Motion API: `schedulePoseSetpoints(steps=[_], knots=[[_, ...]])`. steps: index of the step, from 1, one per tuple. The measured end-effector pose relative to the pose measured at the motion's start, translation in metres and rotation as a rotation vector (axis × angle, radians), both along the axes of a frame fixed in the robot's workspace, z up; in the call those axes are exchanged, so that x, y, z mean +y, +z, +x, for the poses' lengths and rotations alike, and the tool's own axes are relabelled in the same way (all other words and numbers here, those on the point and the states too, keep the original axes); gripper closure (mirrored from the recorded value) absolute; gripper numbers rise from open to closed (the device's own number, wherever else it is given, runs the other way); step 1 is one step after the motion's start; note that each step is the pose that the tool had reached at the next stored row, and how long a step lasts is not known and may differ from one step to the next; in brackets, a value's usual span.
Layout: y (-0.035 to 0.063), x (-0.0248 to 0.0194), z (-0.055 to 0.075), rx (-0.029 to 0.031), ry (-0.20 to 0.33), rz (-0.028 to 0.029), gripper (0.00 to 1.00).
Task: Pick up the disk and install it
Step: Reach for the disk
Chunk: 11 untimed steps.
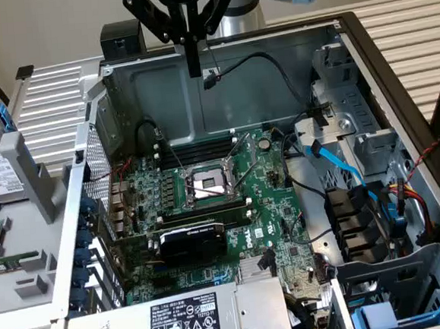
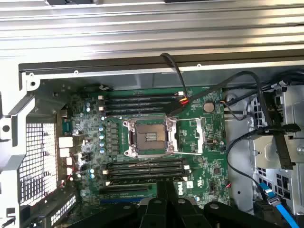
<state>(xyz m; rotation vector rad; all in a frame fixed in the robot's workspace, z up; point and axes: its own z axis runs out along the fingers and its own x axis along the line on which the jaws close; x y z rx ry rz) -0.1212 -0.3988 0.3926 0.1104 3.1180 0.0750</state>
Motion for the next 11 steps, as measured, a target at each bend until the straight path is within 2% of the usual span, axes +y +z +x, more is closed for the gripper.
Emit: schedulePoseSetpoints(steps=[11], knots=[[0.0,0.0,-0.0003,0.0,0.0,-0.0001,0.89]])
